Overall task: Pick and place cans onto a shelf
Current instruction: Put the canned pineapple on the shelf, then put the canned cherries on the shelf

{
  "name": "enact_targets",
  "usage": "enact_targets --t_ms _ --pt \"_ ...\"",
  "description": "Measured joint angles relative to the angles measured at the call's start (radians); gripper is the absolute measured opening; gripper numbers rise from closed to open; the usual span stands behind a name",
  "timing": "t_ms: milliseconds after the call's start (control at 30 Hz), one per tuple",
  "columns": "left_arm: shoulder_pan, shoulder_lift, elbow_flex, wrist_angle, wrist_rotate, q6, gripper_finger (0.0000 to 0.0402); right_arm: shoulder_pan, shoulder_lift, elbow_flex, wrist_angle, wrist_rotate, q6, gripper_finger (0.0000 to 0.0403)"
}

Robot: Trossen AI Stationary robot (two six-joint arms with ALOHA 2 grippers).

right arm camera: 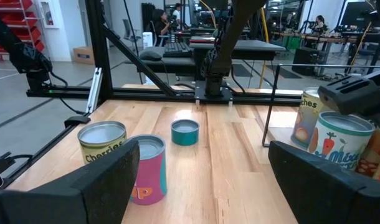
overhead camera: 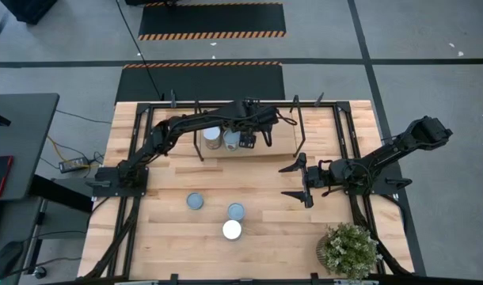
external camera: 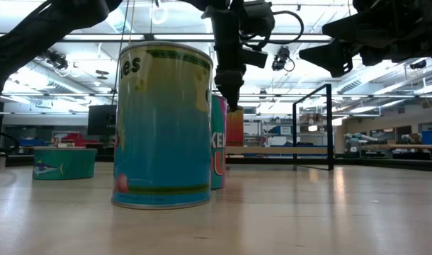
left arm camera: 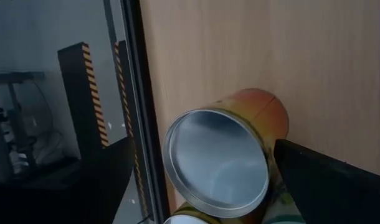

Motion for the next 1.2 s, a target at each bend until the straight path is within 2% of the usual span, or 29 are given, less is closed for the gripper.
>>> enact_targets --t_ms 233,467,767,967,1200 --pt "-0.031 0.0 0.025 -0.005 0.033 -0.065 0.0389 0.0 0.0 0.0 -0.001 -0.002 -0.004 0.0364" --pt "-0.131 -0.012 0.041 -0.069 0.077 -0.138 0.0389 0.0 0.0 0.0 -0.006 -0.002 -0.005 0.0364" --pt "-0.322 -0.065 0.041 -0.241 0.145 -0.44 0.0389 0.0 0.011 0.003 -0.032 -0.091 0.006 0.0364" --pt "-0.443 -0.075 0.016 -0.278 0.097 -0.538 0.0389 0.013 0.126 0.12 -0.139 -0.096 0.004 0.0364" --pt "-0.529 -0.082 0.001 -0.368 -0.001 -0.661 0.0386 0.02 0.299 0.231 -0.144 -0.103 -0.002 0.0364"
